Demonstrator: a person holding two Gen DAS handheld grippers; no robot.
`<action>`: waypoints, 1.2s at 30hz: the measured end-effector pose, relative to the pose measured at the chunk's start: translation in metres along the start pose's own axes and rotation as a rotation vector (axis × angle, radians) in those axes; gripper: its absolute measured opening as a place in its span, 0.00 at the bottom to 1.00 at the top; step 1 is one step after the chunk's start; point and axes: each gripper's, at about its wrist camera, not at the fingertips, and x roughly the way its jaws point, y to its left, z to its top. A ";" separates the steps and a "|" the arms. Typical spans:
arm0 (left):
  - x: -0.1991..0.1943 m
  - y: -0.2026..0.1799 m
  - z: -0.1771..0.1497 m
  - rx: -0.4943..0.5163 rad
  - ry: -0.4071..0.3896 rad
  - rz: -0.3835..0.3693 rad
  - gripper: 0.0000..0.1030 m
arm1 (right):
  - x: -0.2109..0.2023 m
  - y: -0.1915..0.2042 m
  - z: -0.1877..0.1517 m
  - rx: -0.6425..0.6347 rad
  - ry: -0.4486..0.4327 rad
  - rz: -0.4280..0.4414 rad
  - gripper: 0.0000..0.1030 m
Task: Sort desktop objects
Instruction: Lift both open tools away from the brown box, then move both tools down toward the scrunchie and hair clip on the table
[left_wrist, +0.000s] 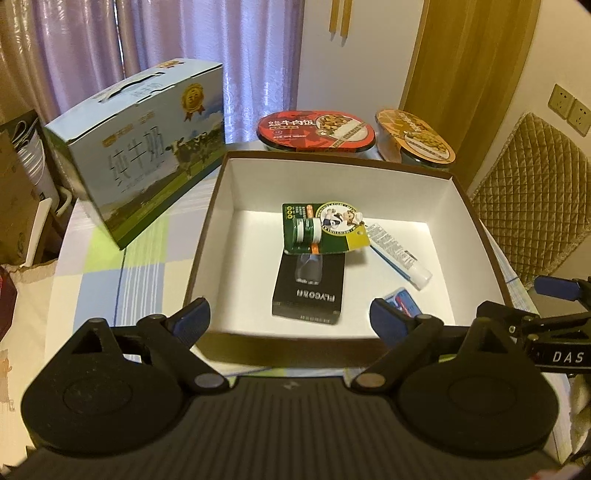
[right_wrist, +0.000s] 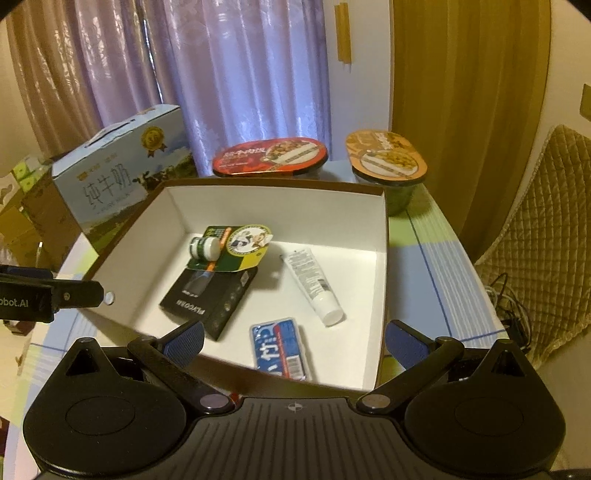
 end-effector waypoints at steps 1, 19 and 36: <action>-0.005 0.001 -0.003 -0.003 -0.002 0.001 0.89 | -0.004 0.001 -0.002 -0.002 -0.003 0.003 0.98; -0.058 0.026 -0.081 -0.065 0.021 0.011 0.89 | -0.051 0.011 -0.054 -0.016 0.030 0.088 0.98; -0.043 0.026 -0.170 -0.042 0.193 -0.020 0.88 | -0.044 0.026 -0.115 -0.084 0.172 0.164 0.98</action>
